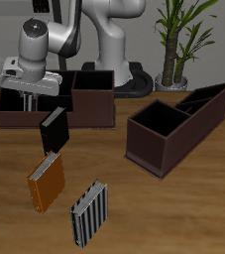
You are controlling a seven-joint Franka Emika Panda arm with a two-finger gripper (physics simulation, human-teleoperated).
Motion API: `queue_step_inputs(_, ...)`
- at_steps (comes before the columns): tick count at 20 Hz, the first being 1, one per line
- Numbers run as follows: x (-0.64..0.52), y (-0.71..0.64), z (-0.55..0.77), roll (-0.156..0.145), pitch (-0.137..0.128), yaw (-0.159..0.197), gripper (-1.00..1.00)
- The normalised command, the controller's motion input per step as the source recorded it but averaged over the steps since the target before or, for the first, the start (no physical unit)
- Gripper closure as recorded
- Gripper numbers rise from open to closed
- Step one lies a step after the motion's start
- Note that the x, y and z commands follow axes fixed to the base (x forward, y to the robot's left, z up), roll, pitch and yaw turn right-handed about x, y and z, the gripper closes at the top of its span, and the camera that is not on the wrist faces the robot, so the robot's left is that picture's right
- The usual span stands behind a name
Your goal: Place the left striped book into the back desk caddy's left compartment
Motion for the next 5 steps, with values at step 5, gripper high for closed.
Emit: queue_step_inputs(5,0.0,-0.03,0.05,-0.02,0.004,-0.023,-1.0)
